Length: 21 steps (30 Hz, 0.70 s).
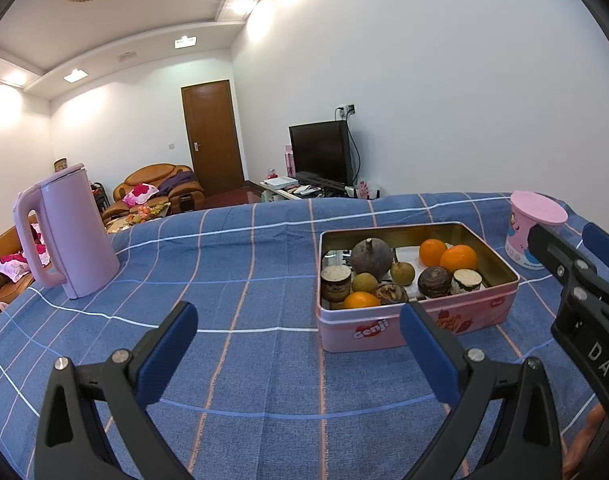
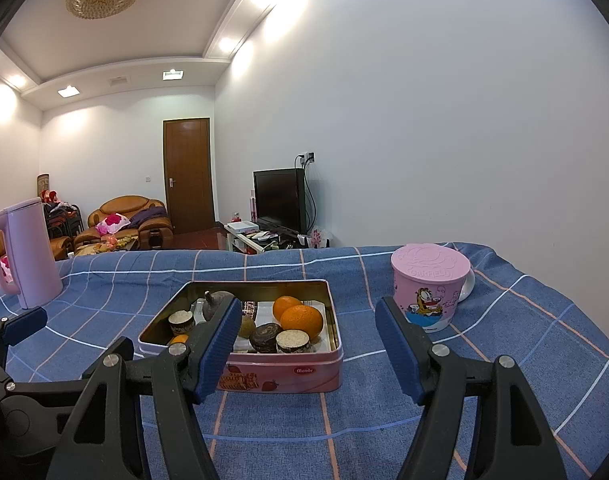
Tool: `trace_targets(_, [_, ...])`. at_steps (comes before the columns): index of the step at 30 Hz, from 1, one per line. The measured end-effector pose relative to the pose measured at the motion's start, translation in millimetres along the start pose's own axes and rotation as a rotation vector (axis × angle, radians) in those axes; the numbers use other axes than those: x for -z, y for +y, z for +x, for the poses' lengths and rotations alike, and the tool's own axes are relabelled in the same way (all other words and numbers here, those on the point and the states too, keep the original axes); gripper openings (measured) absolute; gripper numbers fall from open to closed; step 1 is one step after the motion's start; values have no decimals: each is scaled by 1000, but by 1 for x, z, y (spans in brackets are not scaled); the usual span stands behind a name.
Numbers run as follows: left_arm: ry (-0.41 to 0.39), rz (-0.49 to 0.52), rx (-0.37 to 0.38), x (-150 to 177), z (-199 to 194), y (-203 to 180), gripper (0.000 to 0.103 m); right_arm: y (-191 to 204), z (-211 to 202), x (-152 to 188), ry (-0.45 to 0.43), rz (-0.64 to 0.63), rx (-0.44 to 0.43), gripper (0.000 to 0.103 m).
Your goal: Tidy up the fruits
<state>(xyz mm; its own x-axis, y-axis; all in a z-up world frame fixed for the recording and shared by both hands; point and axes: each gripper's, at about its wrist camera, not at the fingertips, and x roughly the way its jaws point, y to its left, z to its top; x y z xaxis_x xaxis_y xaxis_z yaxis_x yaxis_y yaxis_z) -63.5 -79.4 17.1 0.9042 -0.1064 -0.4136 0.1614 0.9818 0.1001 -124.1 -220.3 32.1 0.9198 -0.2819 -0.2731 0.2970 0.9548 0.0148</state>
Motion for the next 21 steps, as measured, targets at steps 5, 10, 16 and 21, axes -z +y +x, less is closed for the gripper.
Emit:
trace_targets(5, [1,0,-1,-1,0,0,103,-1,1,0,2,-1,0,71])
trace_targets(10, [1,-1,-2,-1,0,0,103,0,1,0,2,-1,0,71])
trace_targets(16, [2,-6,-4,-2,1,1,103,0,1,0,2,-1,0,71])
trace_targets(21, [1,-5,-5,-2,1,1,103,0,0,0,3,-1,0,71])
